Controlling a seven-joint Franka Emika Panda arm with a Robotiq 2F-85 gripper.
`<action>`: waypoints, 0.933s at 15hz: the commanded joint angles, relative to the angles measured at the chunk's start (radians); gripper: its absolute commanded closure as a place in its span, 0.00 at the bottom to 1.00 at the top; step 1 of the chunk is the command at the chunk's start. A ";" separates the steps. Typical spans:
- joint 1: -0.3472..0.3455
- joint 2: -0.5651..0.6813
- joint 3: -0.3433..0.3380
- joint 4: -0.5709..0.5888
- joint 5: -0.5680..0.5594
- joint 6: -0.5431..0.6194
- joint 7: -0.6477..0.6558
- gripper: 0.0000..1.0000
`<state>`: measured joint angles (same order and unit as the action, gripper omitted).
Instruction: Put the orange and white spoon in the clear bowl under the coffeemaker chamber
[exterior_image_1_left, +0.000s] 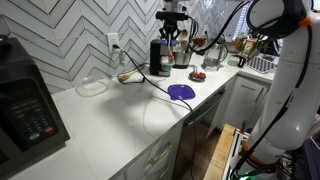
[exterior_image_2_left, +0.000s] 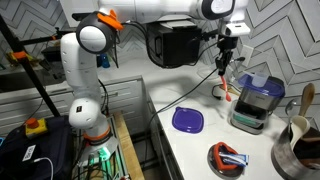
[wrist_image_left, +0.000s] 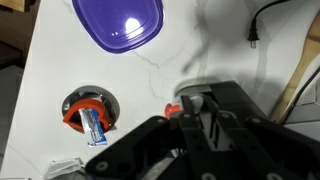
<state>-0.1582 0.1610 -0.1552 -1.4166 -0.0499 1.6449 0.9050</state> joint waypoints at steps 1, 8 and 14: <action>0.019 -0.105 0.021 -0.241 -0.026 0.202 -0.089 0.96; 0.064 -0.194 0.040 -0.459 -0.126 0.453 -0.116 0.96; 0.057 -0.255 0.057 -0.518 -0.186 0.524 -0.051 0.96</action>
<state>-0.0949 -0.0350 -0.1064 -1.8720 -0.1925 2.1303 0.8046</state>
